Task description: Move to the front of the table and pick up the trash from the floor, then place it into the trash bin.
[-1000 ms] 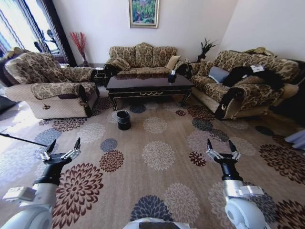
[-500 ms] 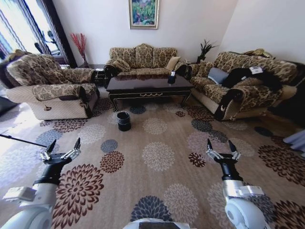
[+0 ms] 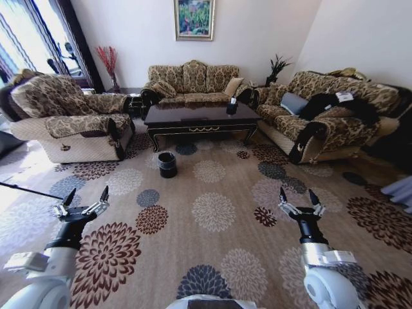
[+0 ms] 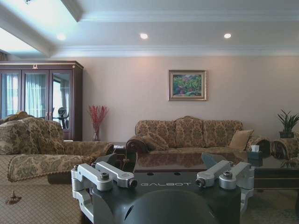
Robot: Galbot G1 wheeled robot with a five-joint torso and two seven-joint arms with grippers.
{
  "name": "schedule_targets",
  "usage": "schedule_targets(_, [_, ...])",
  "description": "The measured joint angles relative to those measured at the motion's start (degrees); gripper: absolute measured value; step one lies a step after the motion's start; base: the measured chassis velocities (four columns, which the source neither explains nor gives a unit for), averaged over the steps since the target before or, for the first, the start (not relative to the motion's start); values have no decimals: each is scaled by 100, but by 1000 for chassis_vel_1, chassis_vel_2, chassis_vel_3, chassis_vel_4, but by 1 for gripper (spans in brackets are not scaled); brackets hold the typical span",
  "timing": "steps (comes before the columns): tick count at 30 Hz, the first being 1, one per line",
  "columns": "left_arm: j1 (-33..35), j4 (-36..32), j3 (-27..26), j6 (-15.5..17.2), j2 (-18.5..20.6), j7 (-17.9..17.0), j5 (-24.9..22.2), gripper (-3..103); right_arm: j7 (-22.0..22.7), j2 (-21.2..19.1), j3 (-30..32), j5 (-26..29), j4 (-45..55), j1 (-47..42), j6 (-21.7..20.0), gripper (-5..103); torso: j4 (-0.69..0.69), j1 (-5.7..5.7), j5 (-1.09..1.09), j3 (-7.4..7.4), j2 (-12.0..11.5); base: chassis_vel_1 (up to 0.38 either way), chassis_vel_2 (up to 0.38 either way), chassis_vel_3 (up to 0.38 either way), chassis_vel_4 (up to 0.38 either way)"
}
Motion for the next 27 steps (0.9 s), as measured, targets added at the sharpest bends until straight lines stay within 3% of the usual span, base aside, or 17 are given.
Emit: schedule_targets(27, [0,0,0,0,0,0,0,100,0,0,0,0,0,0,0,100,0,346,0,427,771,0,0,0,0])
